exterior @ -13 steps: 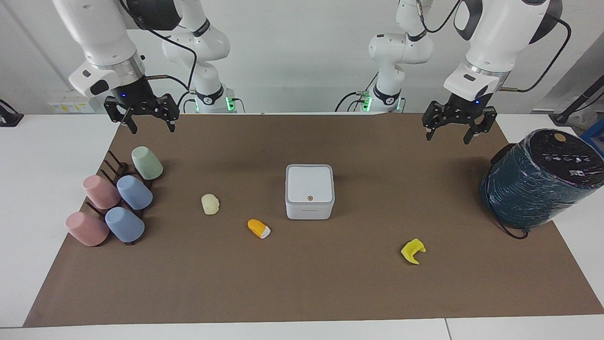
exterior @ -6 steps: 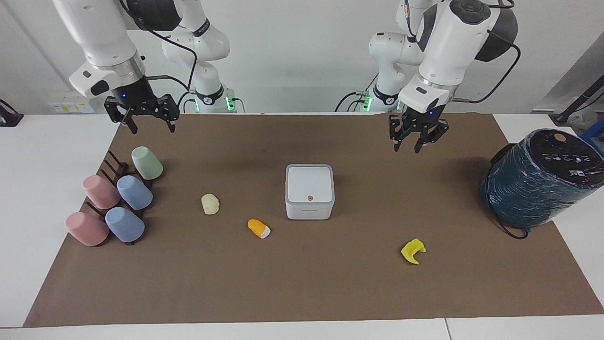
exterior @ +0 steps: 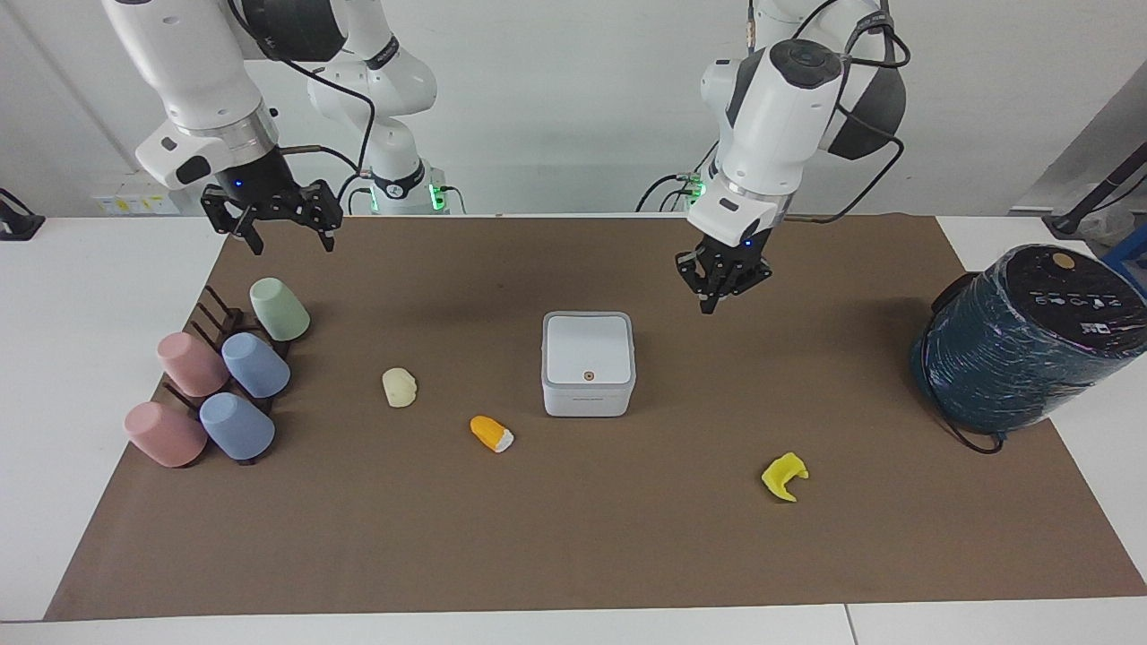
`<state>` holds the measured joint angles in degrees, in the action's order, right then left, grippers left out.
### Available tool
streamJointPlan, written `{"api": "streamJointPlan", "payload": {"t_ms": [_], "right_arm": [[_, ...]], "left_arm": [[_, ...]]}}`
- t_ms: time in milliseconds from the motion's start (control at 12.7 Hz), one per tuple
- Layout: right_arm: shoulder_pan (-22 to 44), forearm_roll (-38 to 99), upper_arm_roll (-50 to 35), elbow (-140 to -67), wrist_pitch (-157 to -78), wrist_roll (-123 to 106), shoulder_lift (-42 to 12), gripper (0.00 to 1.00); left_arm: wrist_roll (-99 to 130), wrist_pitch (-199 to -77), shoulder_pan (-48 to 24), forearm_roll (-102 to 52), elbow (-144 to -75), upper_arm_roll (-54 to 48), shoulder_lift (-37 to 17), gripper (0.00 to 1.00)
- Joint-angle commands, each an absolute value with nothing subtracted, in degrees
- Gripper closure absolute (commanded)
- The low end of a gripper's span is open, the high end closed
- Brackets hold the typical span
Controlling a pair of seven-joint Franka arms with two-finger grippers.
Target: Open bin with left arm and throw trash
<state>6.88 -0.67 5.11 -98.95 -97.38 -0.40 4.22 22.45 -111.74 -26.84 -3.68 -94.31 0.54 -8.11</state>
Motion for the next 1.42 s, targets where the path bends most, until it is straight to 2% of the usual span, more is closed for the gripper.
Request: {"api": "streamJointPlan", "payload": {"t_ms": [0, 157, 629, 787, 1022, 1337], "right_arm": [[6.8, 0.8, 4.9, -107.5, -107.4, -1.9, 7.1, 0.00], [6.8, 0.8, 4.9, -113.1, -114.0, -3.5, 6.6, 0.00], [11.9, 0.8, 4.8, -113.5, -130.9, -8.8, -8.1, 0.00], [12.8, 0.8, 4.9, -113.8, -133.1, -10.5, -11.9, 0.00], [12.0, 0.8, 4.9, -116.2, -133.9, -16.3, -13.6, 0.00], [12.0, 0.8, 4.9, -120.0, -136.3, -16.5, -13.3, 0.00]], "left_arm": [[26.3, -117.8, -29.4, -5.5, -96.2, 1.4, -9.7, 1.00], [27.9, -122.6, -30.1, -7.1, -97.8, 1.4, -10.1, 1.00], [33.0, -132.1, -34.3, -9.5, -97.9, 1.5, -16.2, 1.00], [33.5, -134.0, -35.3, -9.5, -98.0, 1.5, -17.7, 1.00], [33.6, -135.9, -35.5, -9.5, -98.0, 1.5, -19.3, 1.00], [33.7, -137.1, -36.7, -9.5, -98.2, 1.5, -21.4, 1.00]]}}
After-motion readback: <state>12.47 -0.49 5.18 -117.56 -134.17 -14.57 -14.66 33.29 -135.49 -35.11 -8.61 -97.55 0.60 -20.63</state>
